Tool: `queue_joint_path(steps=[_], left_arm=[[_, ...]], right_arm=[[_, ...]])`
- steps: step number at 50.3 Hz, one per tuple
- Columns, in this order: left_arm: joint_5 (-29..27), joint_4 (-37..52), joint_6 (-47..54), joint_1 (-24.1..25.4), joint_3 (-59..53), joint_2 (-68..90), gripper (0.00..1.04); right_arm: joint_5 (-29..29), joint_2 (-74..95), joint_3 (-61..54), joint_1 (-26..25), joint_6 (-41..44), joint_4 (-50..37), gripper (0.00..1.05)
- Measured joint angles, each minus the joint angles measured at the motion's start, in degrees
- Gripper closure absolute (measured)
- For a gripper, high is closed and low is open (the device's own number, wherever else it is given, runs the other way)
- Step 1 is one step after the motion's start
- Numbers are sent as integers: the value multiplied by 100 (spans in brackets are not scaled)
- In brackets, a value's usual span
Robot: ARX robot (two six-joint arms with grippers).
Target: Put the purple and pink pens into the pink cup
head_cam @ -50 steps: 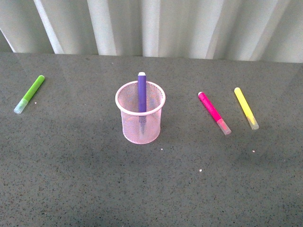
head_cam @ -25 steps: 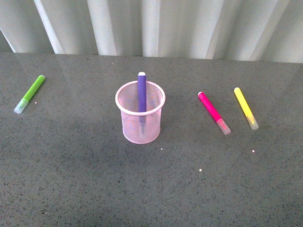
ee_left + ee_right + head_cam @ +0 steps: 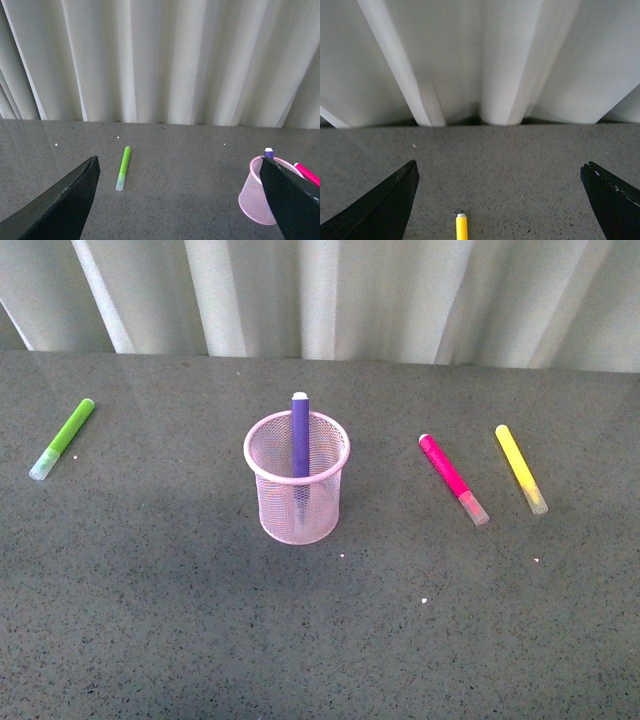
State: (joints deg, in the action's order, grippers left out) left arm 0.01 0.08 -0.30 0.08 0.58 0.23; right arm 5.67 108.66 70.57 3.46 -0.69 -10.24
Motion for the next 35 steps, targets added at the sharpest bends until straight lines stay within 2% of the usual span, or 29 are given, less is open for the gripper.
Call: queue_joint_path(steps=[6, 14, 22, 35], left_arm=[[0, 0, 0, 0, 0, 0, 7], [0, 0, 0, 0, 0, 0, 7], [0, 0, 0, 0, 0, 0, 7], [0, 0, 0, 0, 0, -2, 7]], right_arm=[[17, 846, 763, 219, 330, 789, 7], [-81, 1493, 977, 560, 605, 1346, 7], [-214, 1696, 765, 916, 481, 1255, 7], [-278, 2052, 501, 1108, 173, 916, 7]])
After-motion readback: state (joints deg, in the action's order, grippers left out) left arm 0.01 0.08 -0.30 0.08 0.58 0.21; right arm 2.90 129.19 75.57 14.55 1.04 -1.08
